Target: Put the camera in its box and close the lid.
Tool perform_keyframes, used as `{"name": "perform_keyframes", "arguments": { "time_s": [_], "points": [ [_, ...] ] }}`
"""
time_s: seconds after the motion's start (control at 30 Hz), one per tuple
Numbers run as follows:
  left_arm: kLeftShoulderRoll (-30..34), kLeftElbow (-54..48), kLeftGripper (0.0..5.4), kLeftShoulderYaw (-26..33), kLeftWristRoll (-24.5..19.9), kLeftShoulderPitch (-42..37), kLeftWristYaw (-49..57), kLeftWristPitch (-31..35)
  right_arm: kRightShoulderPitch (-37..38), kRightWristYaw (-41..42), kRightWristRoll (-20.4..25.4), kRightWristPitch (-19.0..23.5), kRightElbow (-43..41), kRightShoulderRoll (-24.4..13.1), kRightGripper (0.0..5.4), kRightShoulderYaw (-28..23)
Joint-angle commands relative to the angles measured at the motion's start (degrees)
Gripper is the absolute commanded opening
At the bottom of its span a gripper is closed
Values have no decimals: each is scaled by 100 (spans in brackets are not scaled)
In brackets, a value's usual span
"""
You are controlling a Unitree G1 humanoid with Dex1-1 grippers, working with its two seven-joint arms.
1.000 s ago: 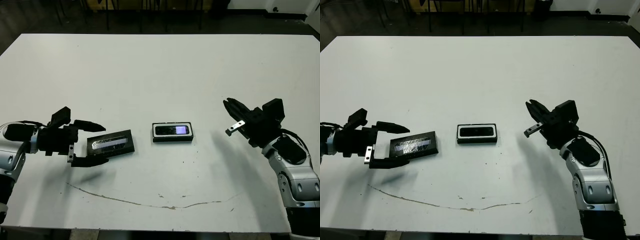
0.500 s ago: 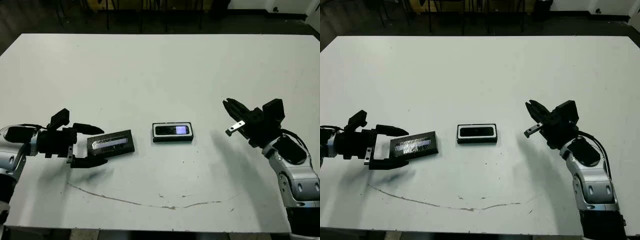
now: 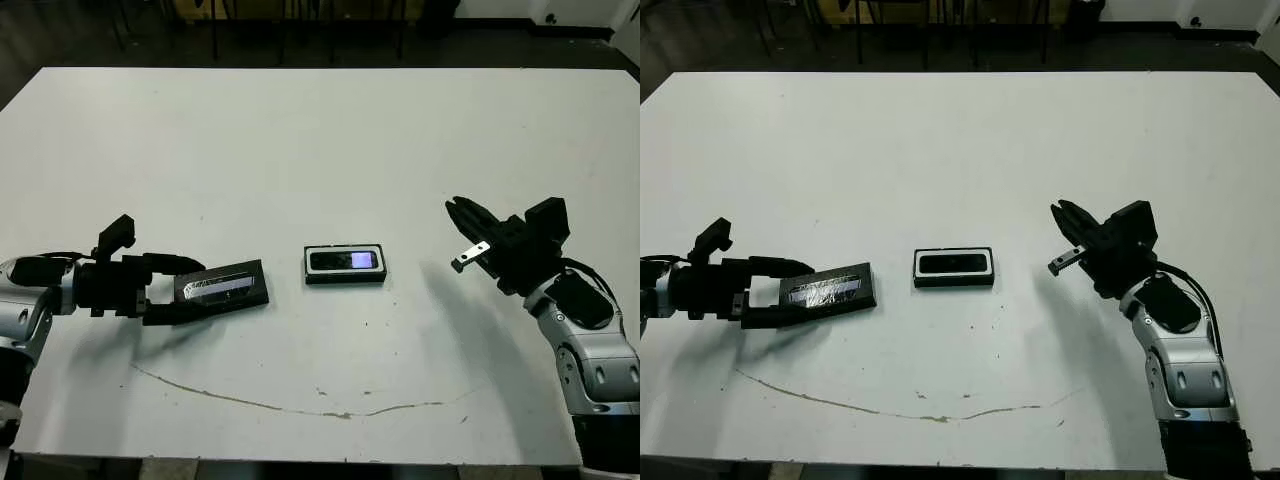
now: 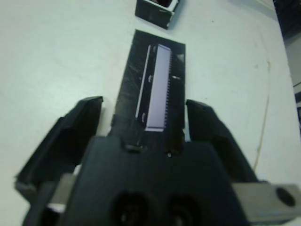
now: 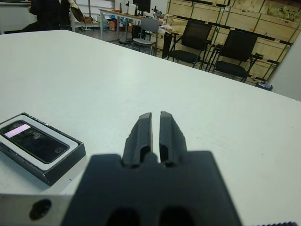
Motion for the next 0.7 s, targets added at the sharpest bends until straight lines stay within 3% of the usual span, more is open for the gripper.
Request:
{"name": "perform_keyframes", "arguments": {
  "time_s": [0.03,0.17,0.5,0.7],
  "points": [
    [89,-60,314,-15,151,136,100,11,25,-5,-11,72,18,-43,0,-8],
    [49,-8,273,-13,109,105,39,-49,20,19,27,55,43,-32,0,-25],
    [125,-421,273,-144,403,207,236,-65,25,18,0,29,56,-34,0,-10],
    [-239,-991,273,383,-92,606,922,94,24,10,0,-1,99,-12,0,-16]
  ]
}}
